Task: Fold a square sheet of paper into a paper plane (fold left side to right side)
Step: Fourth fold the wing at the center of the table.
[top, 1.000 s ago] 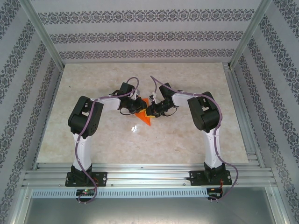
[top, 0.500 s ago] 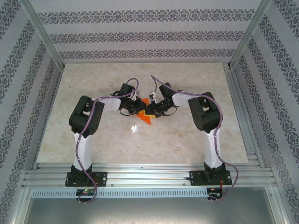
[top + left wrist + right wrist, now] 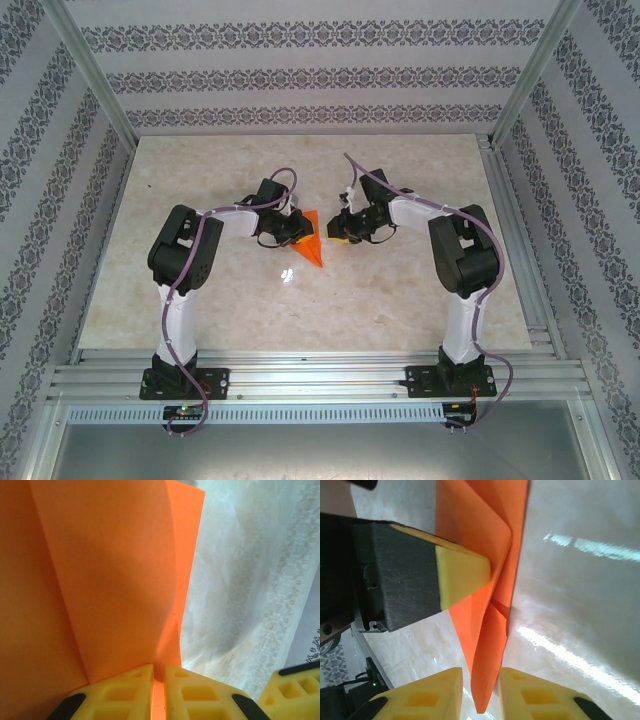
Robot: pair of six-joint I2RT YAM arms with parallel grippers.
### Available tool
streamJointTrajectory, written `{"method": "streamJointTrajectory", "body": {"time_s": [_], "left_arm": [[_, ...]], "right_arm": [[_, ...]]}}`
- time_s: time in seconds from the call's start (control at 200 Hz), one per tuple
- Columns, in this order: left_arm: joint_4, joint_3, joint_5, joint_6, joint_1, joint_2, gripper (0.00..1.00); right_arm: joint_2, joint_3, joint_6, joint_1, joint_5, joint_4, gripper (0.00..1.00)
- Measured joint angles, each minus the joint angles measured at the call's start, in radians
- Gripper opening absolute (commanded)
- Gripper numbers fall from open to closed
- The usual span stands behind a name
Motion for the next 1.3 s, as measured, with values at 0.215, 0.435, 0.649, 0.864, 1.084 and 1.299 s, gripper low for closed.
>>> {"method": "streamJointTrajectory", "body": {"time_s": [0.215, 0.435, 0.649, 0.864, 1.084, 1.299], "left_arm": [[0.0, 0.0, 0.0, 0.0, 0.0, 0.0, 0.13], [-0.001, 0.003, 0.001, 0.0, 0.0, 0.001, 0.14], [-0.005, 0.026, 0.002, 0.001, -0.002, 0.013, 0.16], [-0.01, 0.042, 0.002, 0.001, -0.002, 0.023, 0.16], [-0.01, 0.043, 0.002, 0.001, -0.002, 0.025, 0.16], [-0.012, 0.045, 0.002, 0.001, -0.002, 0.026, 0.16]], "right_arm": [[-0.002, -0.024, 0.018, 0.086, 0.004, 0.056, 0.18], [-0.001, -0.04, 0.031, 0.123, 0.004, 0.095, 0.18], [-0.001, -0.078, 0.032, 0.121, 0.005, 0.101, 0.19], [-0.001, -0.101, 0.034, 0.121, 0.005, 0.117, 0.19], [0.013, -0.116, 0.034, 0.115, 0.004, 0.128, 0.19], [0.028, -0.122, 0.034, 0.101, 0.001, 0.134, 0.19]]}}
